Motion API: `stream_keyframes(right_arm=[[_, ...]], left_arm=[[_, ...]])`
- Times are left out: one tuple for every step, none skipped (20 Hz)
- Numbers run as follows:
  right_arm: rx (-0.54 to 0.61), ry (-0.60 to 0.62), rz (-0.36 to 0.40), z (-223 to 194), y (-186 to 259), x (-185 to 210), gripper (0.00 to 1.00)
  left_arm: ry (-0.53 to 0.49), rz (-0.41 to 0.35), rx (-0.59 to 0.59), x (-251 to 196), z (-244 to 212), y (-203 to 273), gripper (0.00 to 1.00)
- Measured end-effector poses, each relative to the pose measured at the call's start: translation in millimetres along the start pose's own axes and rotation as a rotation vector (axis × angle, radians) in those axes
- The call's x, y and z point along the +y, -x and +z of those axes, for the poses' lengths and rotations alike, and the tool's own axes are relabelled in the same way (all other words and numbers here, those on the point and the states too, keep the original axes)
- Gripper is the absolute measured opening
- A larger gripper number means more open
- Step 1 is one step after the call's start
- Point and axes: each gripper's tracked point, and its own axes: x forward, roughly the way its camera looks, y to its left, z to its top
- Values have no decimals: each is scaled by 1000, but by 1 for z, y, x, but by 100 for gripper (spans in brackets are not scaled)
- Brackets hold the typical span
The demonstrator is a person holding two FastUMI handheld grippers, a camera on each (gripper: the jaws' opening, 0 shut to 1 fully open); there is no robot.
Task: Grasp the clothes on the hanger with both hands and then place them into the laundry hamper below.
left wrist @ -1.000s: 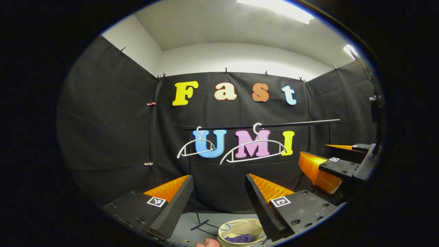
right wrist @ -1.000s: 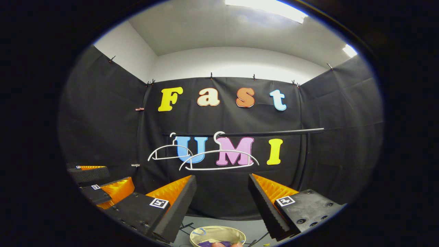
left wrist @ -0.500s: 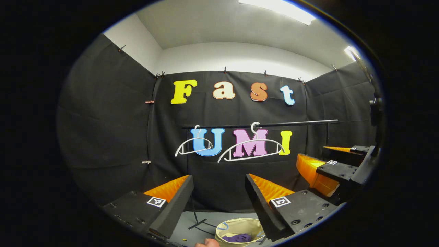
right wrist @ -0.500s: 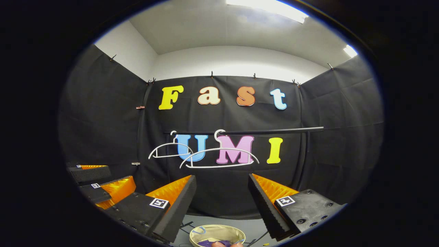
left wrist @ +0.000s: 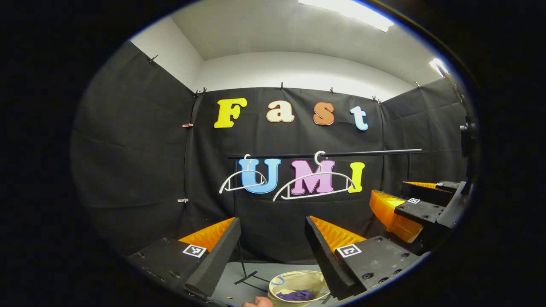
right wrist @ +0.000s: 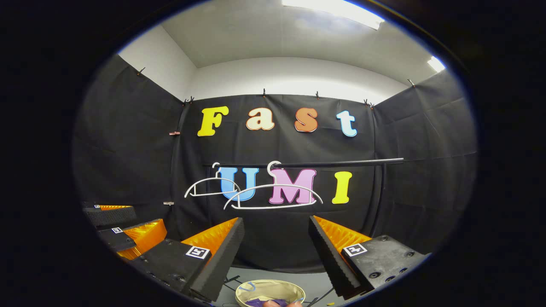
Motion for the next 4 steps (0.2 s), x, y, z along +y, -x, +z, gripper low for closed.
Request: stream_keyframes(right_arm=[[0,0,0,0,0,0,98],[1,1,-2,-1,-1,0,98],[2,2,-1,-1,0,-1,98],[2,2,-3,-1,1,-2,98]], left_arm=[[1,-1,1,0,-1,0,95],[0,-2,0,-1,-1,0,95],[-1,-3,0,-1,-1,0,95],[-1,-4,1,-2,0,0,92]])
